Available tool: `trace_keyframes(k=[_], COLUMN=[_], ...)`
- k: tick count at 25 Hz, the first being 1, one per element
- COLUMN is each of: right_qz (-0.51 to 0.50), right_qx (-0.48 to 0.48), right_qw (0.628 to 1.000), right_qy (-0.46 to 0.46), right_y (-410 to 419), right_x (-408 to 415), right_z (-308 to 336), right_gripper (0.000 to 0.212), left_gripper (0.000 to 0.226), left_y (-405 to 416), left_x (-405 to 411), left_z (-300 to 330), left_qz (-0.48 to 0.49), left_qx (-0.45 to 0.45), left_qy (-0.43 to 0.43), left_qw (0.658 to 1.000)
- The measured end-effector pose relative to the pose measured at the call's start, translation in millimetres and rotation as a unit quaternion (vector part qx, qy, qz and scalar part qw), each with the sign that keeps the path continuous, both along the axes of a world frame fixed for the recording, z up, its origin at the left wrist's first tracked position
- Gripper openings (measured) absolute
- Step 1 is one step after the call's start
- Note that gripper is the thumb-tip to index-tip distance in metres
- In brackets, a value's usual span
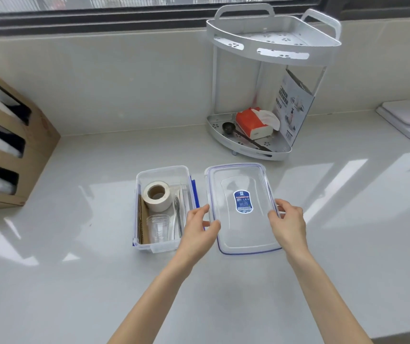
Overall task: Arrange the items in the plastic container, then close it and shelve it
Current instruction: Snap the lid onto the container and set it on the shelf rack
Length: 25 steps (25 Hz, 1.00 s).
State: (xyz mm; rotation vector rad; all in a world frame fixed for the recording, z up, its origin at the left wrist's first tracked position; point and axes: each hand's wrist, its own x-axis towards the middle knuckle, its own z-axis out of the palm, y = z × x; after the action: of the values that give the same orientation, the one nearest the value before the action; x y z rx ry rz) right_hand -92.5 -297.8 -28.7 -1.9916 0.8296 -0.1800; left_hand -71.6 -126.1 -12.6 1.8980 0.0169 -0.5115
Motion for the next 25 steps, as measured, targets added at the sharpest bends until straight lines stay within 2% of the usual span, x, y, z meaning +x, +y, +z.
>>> trace_keyframes(k=[8,18,25], right_qz=[0.051,0.159,0.188], right_qx=[0.023,0.056,0.048], right_qw=[0.998,0.986,0.981], right_qy=[-0.022,0.012,0.023], right_y=[47,104,117], right_x=[30,55,67], right_z=[13,-2,-10], right_gripper=[0.038,0.041,0.04], left_gripper=[0.045,0.041,0.046], left_y=[50,109,121], left_x=[25,36,44], left_z=[12,-9,-24], left_qz=[0.07,0.176,0.203], left_qx=[0.004,0.025,0.021], left_qy=[-0.053,-0.043,-0.018], left_qw=[0.996,0.983,0.979])
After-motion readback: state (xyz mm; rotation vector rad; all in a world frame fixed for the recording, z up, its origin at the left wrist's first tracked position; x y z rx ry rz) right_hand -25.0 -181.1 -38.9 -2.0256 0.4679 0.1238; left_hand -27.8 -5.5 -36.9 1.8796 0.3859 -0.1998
